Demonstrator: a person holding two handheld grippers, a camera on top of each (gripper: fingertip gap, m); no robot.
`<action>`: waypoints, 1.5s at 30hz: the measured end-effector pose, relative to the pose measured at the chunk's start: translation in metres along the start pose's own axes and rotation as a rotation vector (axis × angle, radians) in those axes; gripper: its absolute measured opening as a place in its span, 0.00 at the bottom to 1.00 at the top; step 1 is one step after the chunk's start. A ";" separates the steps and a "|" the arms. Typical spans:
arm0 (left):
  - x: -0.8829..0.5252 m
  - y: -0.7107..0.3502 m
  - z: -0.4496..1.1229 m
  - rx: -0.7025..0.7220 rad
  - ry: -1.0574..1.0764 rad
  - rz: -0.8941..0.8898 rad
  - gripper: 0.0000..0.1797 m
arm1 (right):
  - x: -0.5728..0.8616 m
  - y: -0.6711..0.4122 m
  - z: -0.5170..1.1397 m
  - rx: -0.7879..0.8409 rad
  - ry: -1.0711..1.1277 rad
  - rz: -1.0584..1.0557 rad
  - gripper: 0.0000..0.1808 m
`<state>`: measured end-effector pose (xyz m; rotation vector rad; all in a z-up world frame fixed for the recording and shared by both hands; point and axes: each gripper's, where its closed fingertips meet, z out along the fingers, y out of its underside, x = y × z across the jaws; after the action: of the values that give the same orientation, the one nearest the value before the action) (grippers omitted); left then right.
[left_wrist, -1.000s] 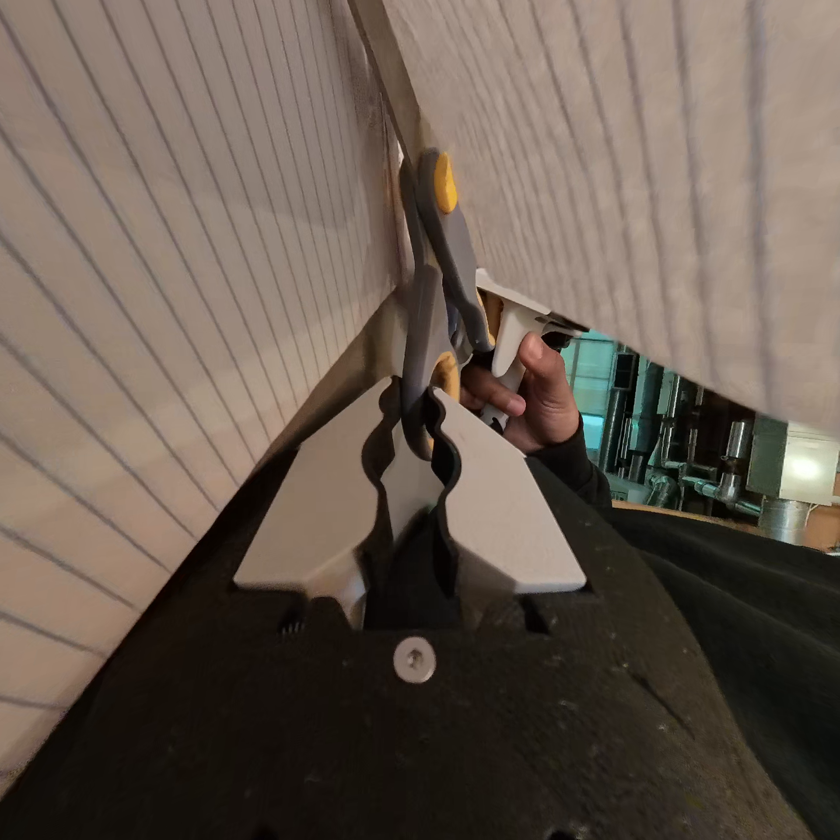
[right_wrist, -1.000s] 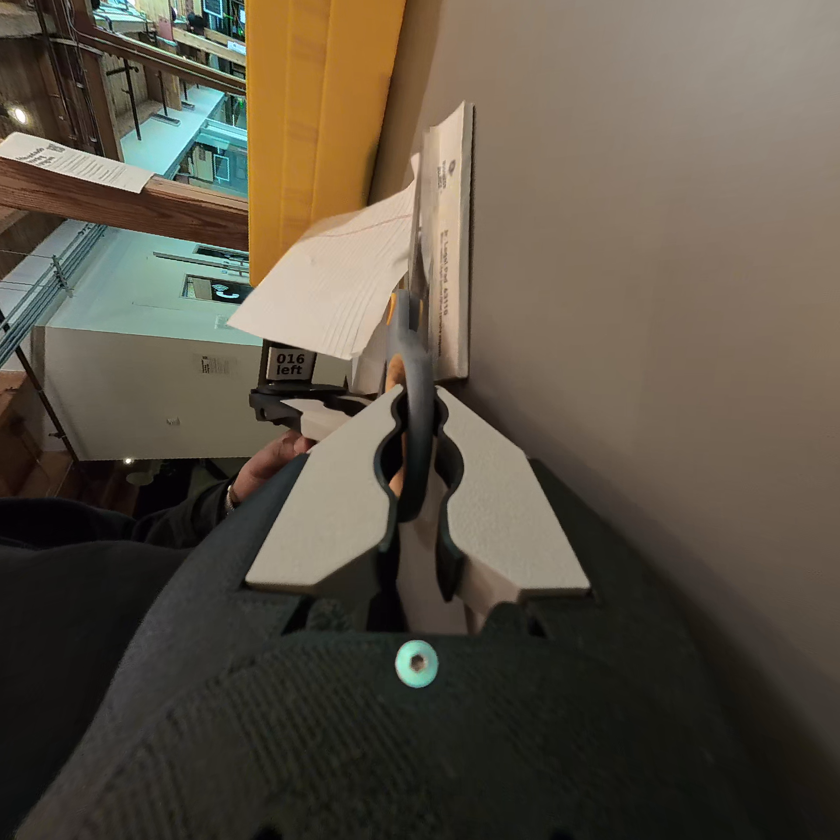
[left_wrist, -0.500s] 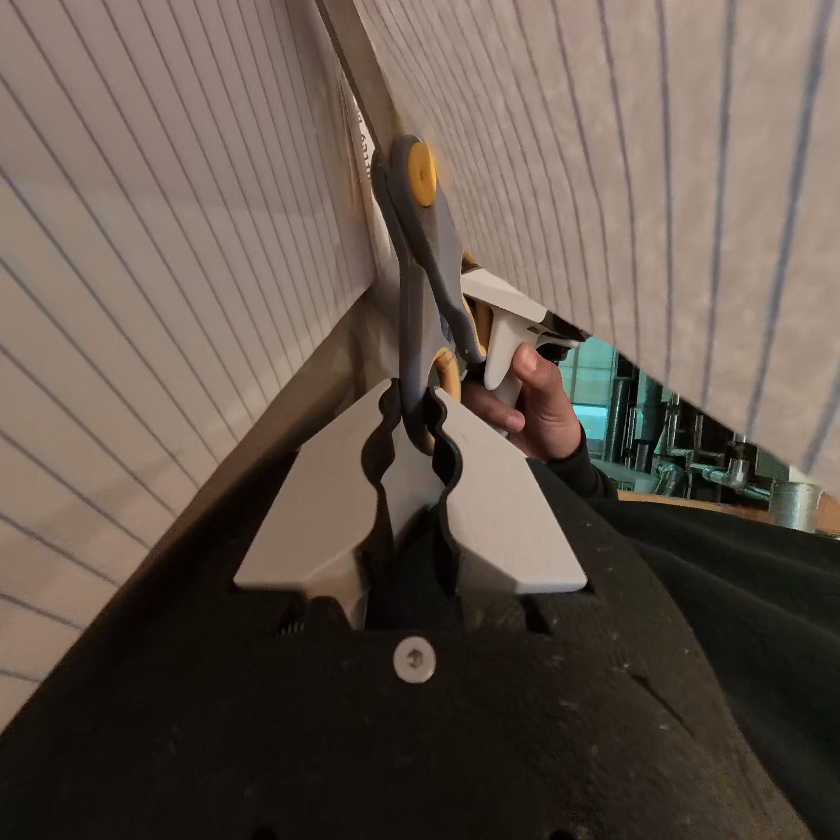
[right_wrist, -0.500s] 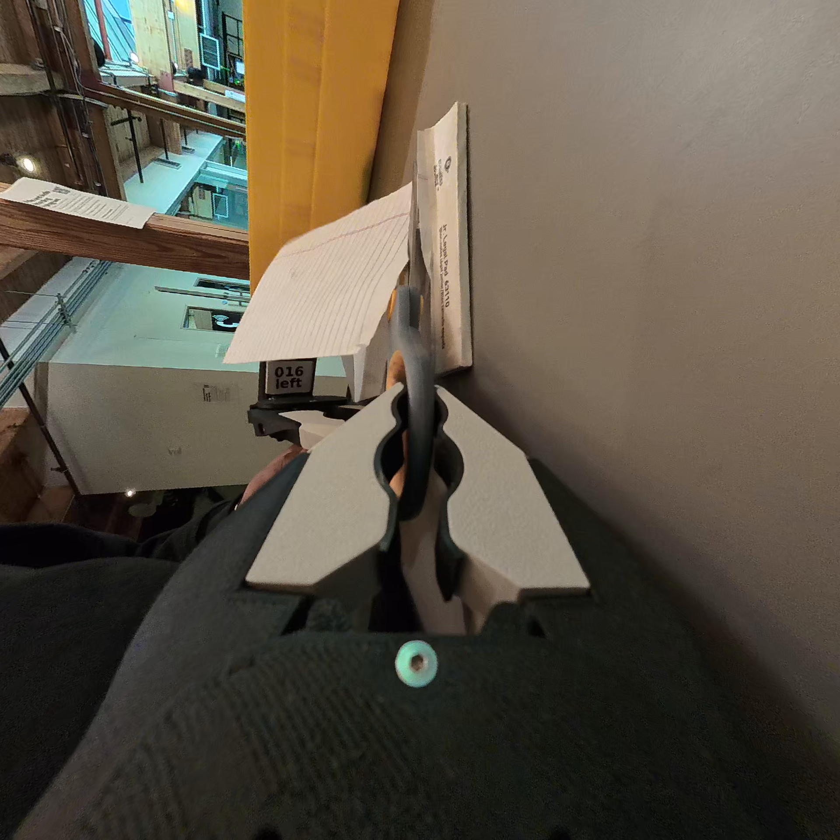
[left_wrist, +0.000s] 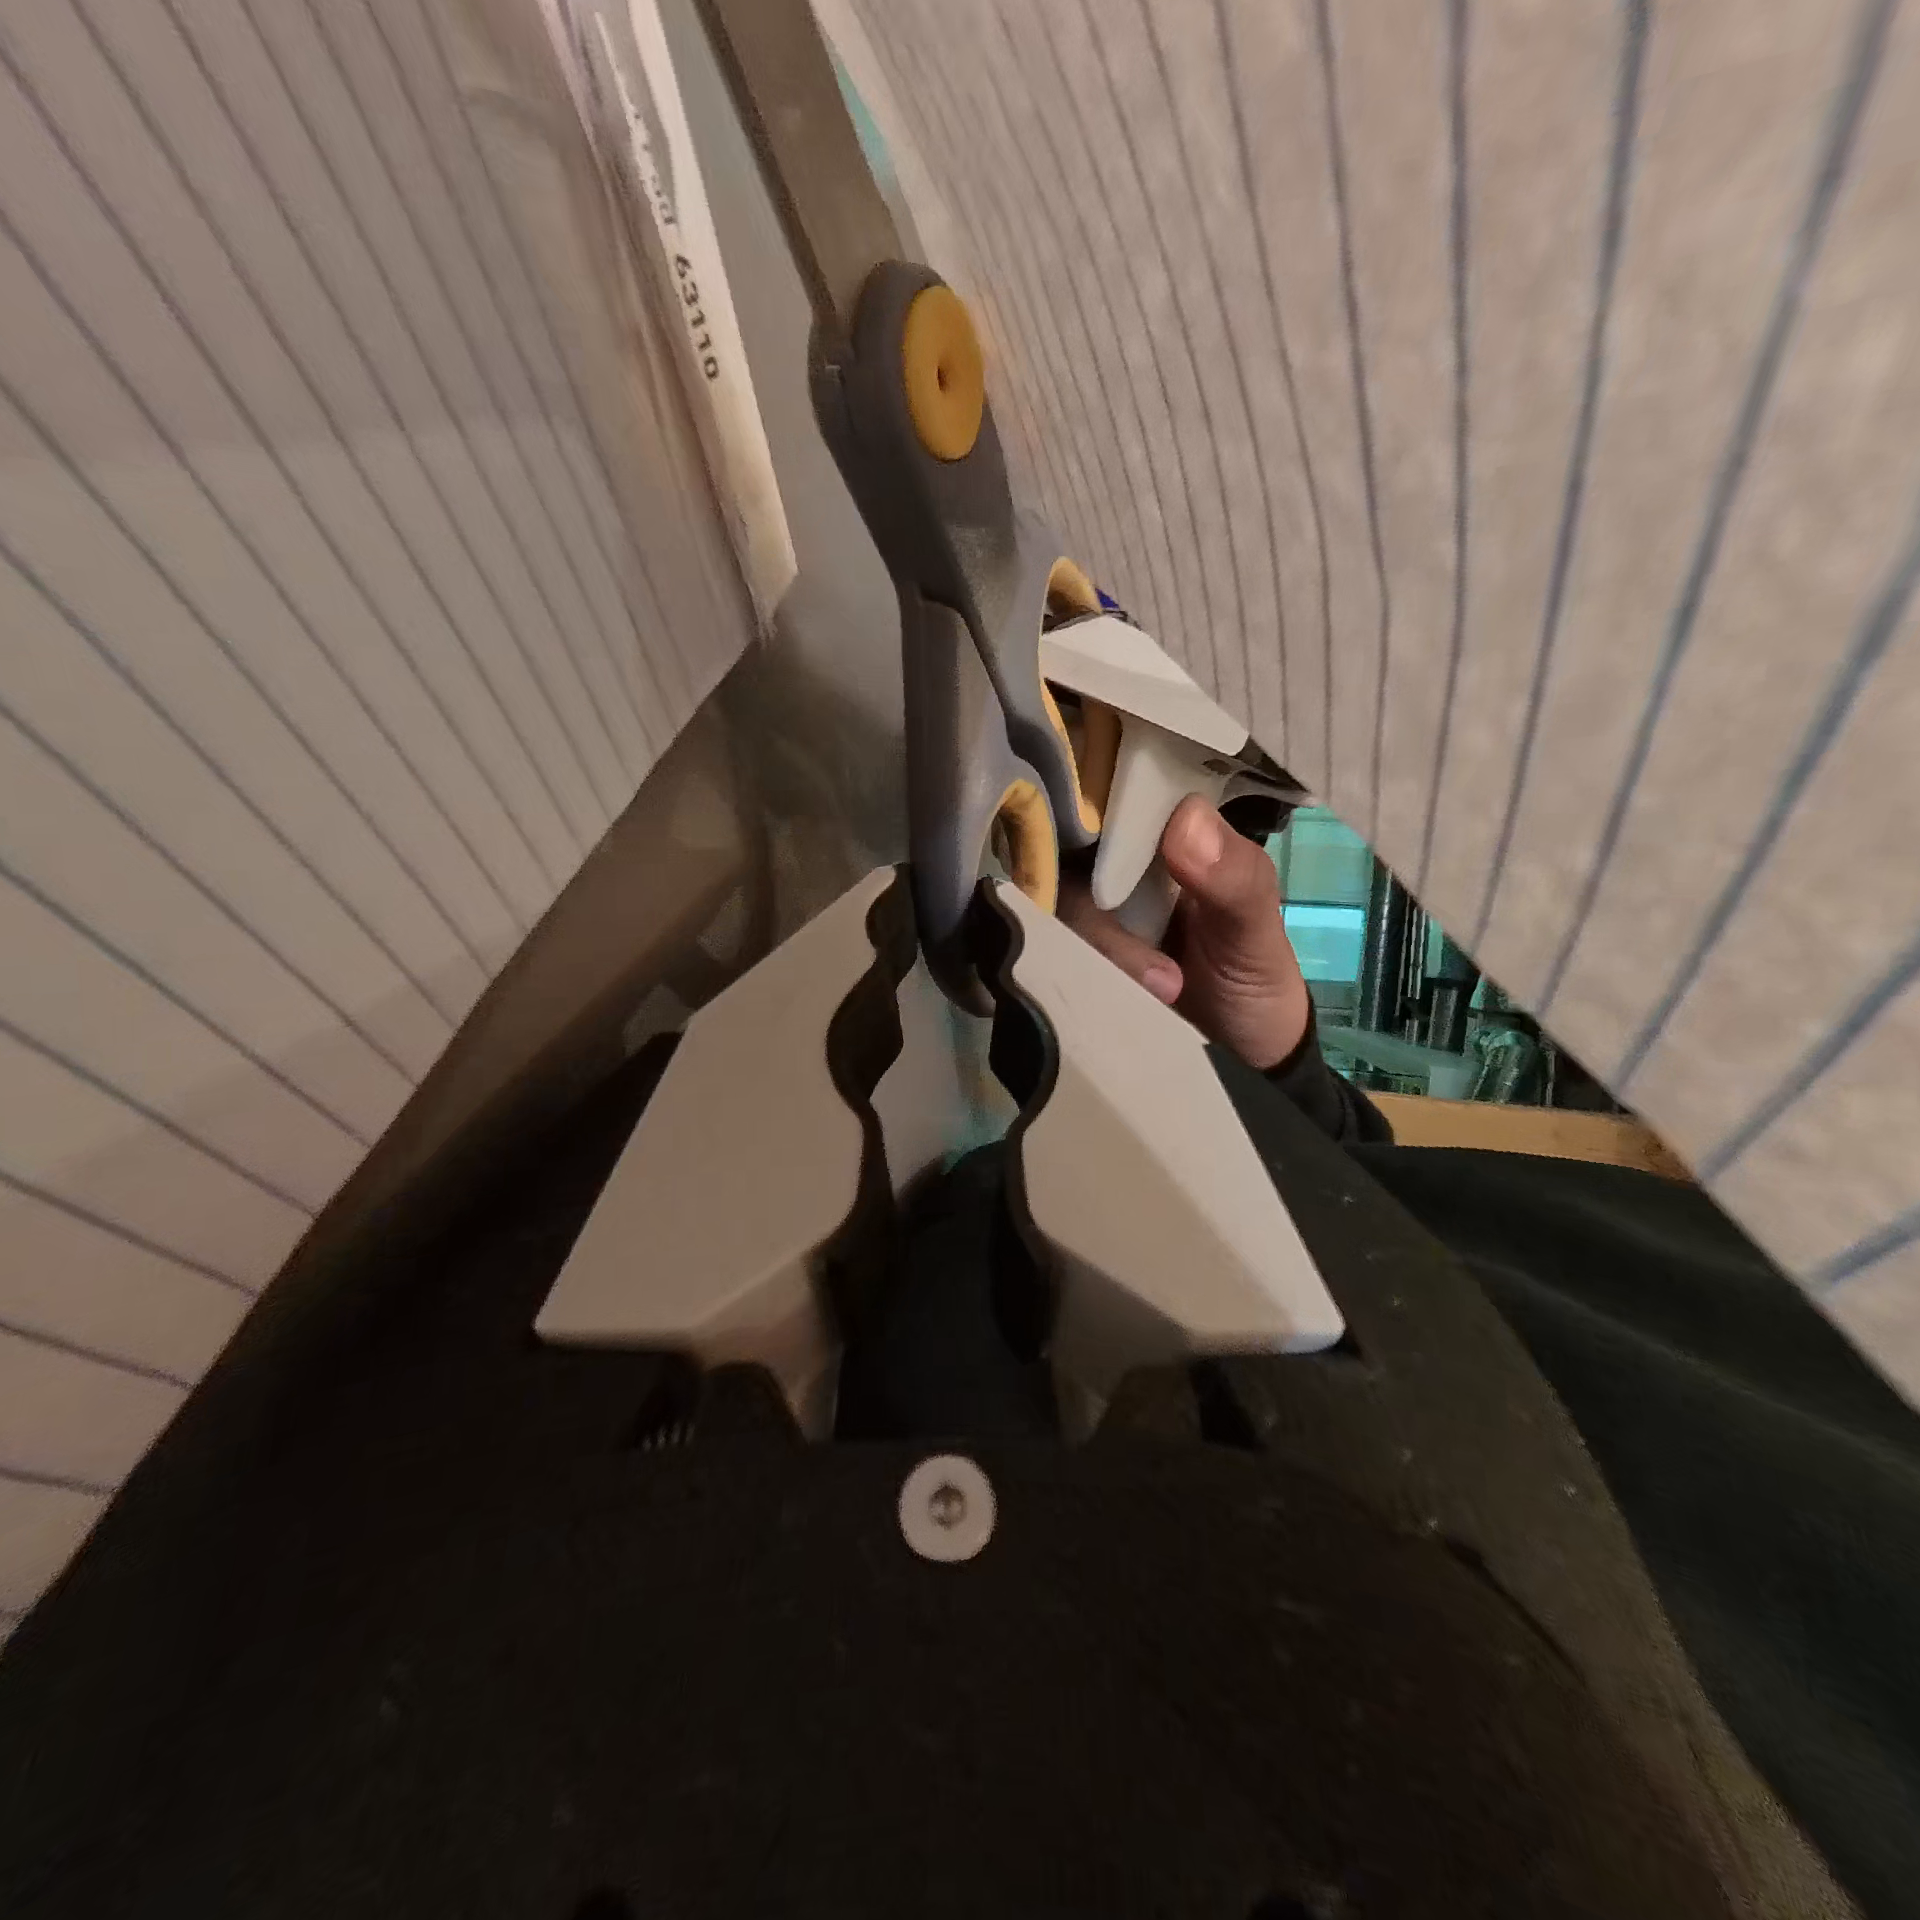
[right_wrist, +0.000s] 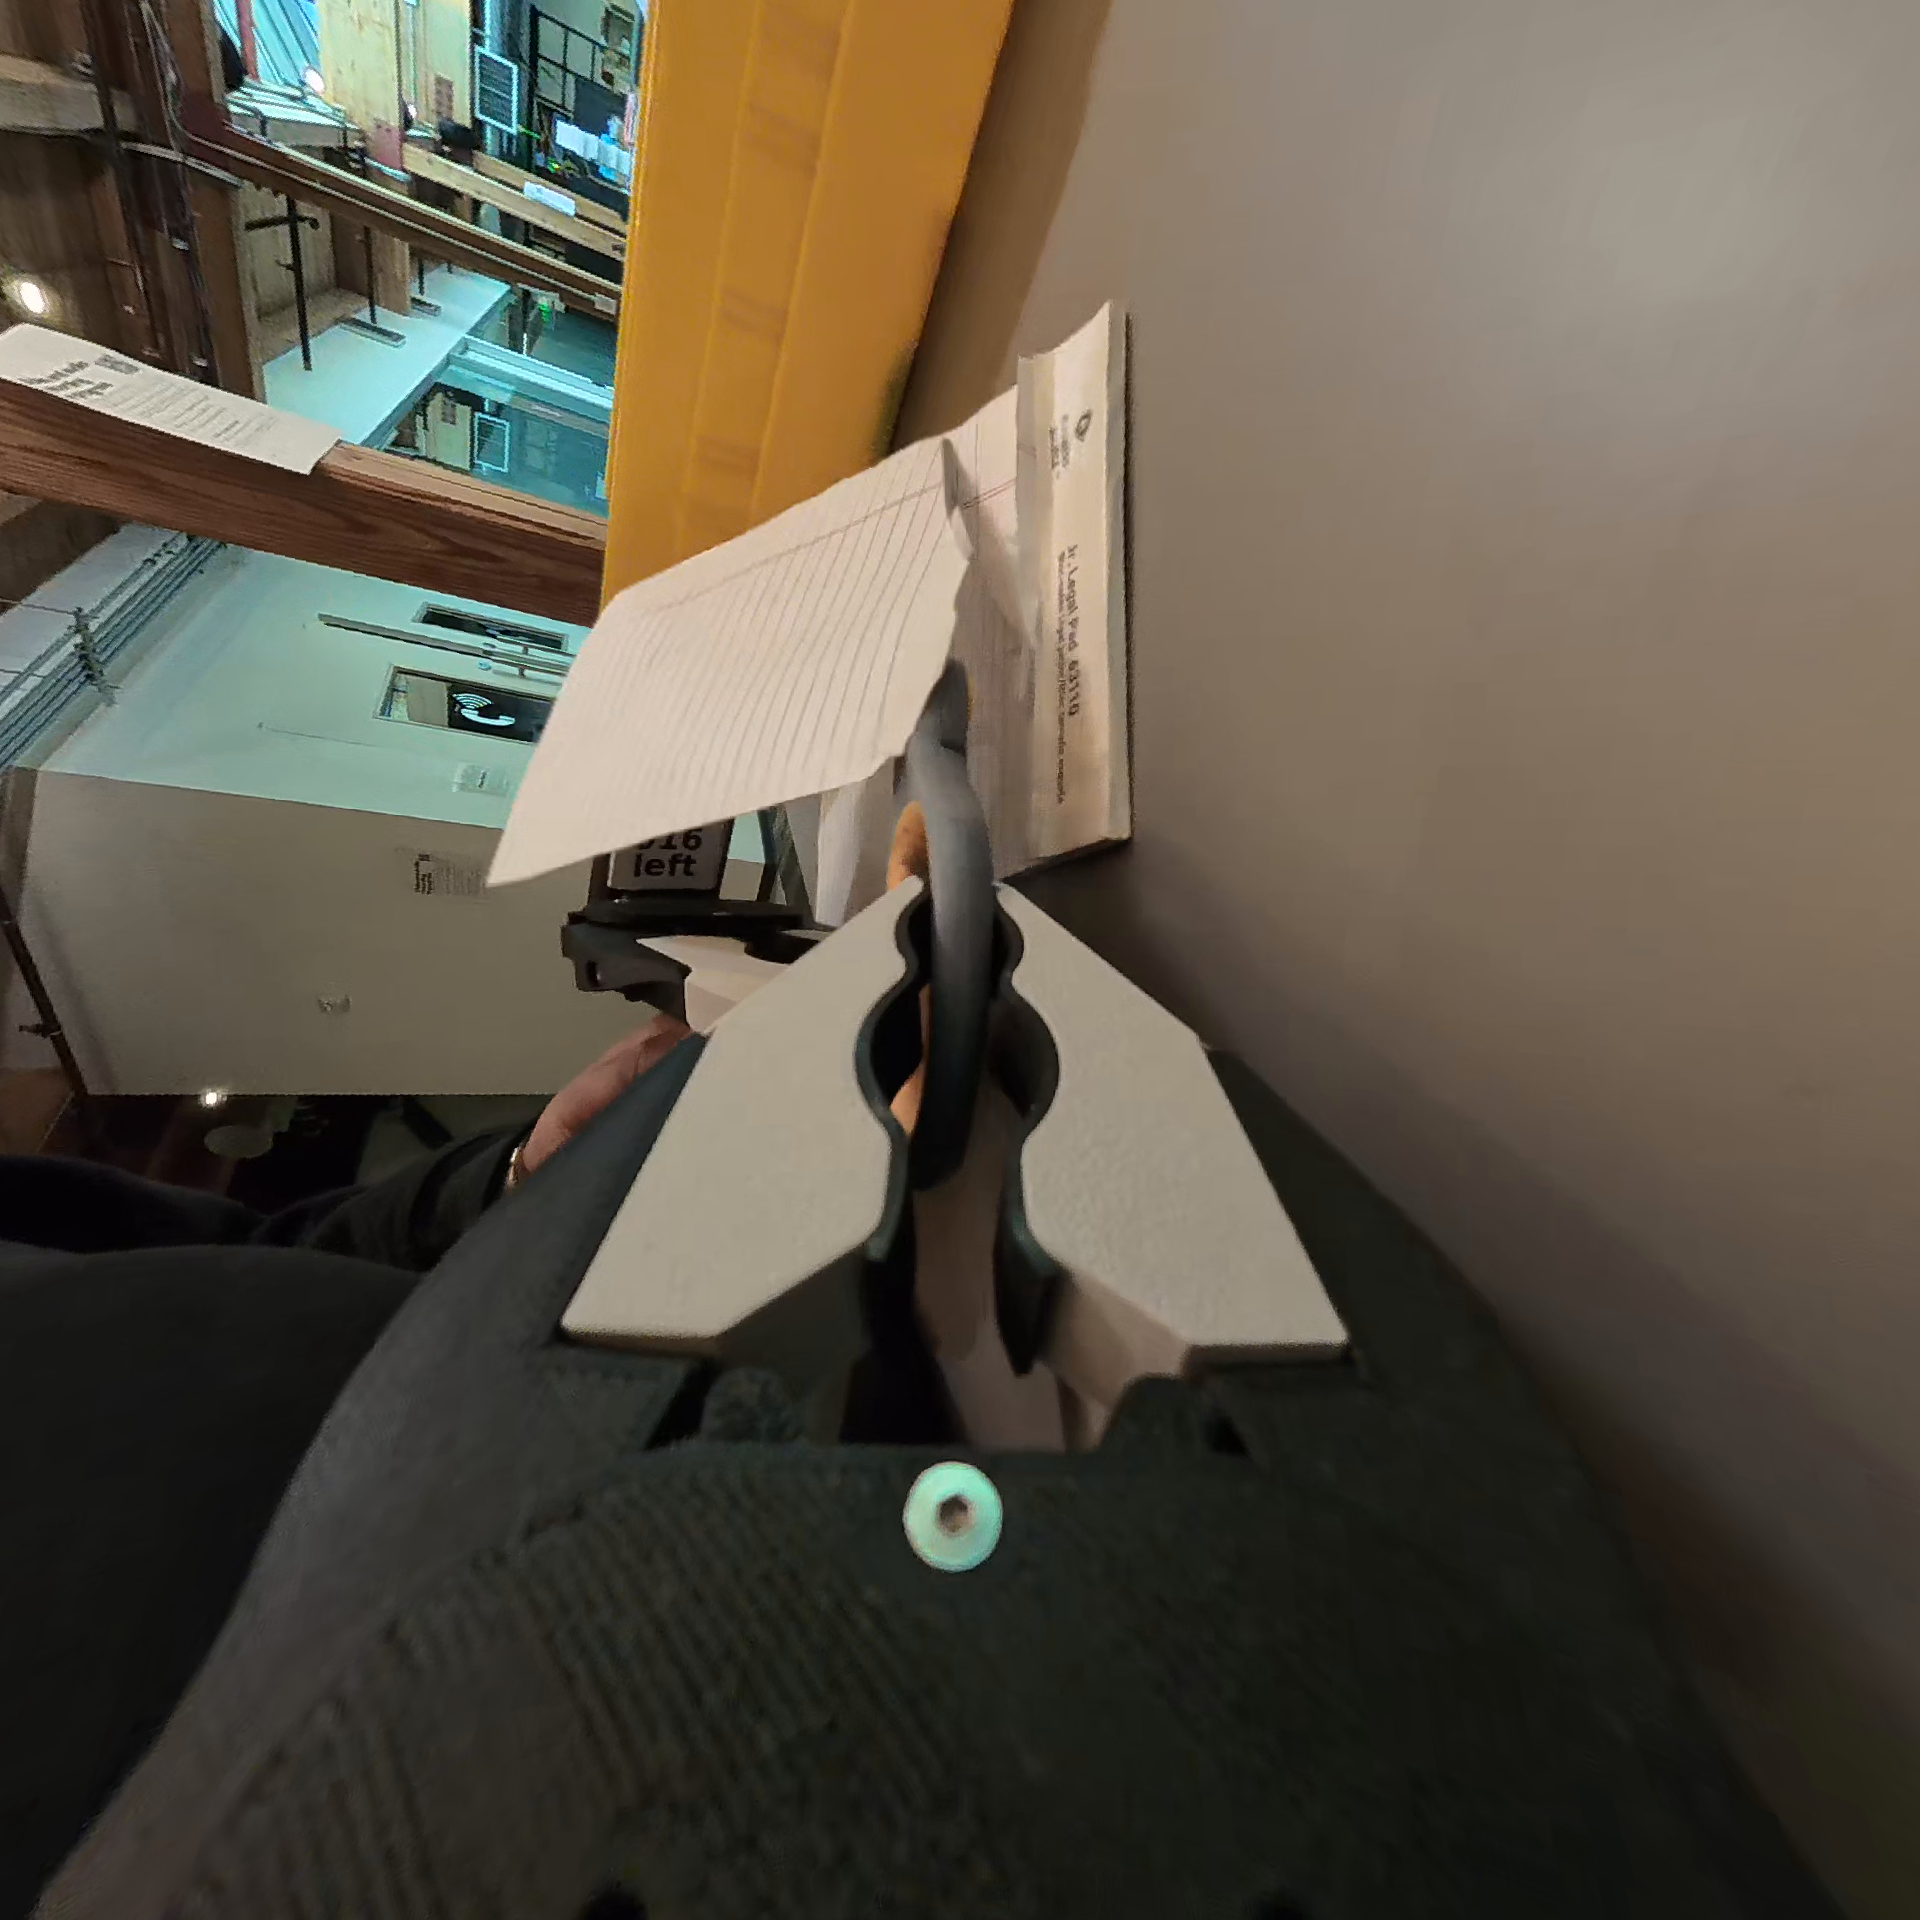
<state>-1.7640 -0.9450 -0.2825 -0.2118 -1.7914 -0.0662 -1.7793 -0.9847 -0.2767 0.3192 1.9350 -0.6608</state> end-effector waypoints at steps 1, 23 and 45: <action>0.001 0.000 0.000 -0.001 0.001 -0.001 0.05 | -0.001 -0.001 0.000 0.002 -0.001 -0.006 0.03; -0.011 -0.007 -0.027 0.084 0.018 -0.084 0.05 | -0.001 -0.025 0.011 0.024 -0.061 0.041 0.02; -0.008 -0.029 -0.033 0.146 0.056 -0.138 0.04 | -0.009 -0.025 0.043 -0.042 -0.114 0.116 0.01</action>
<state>-1.7360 -0.9795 -0.2812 0.0179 -1.7448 -0.0389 -1.7555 -1.0297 -0.2753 0.3573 1.8051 -0.5504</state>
